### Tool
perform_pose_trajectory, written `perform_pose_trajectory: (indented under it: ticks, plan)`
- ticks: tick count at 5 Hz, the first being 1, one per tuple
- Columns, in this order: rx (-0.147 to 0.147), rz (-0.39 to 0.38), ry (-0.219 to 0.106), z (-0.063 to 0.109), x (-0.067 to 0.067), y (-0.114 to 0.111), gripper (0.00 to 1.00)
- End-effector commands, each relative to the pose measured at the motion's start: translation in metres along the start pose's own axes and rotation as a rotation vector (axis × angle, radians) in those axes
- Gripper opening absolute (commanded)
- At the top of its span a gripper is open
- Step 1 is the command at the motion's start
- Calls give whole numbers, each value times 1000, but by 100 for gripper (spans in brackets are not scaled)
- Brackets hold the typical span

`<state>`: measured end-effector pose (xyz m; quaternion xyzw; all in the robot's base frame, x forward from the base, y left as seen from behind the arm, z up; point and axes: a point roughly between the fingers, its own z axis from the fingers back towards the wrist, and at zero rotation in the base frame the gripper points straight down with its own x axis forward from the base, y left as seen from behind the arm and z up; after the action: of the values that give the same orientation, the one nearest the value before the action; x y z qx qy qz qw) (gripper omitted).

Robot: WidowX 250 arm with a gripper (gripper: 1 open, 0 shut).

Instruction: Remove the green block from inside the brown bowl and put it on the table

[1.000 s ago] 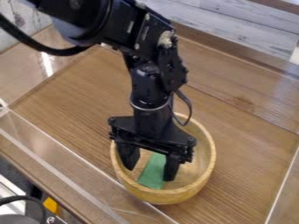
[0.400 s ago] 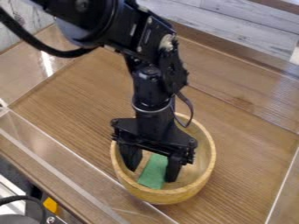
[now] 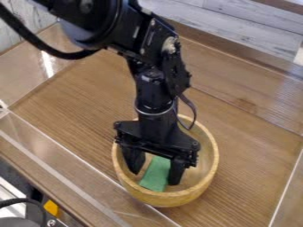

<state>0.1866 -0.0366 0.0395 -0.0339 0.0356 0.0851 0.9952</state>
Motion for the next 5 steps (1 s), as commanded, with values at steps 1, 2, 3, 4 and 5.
perform_pose_trajectory:
  ticks: [1,2,3,4,5]
  plan:
    - [-10,8,-21,3,6,0,100]
    - [-14,10,-22,2,8,1,100]
    - [-16,12,-22,1,9,1,100]
    - [-19,14,-23,0,11,2,100]
    - [-22,15,-23,-1,13,3,100]
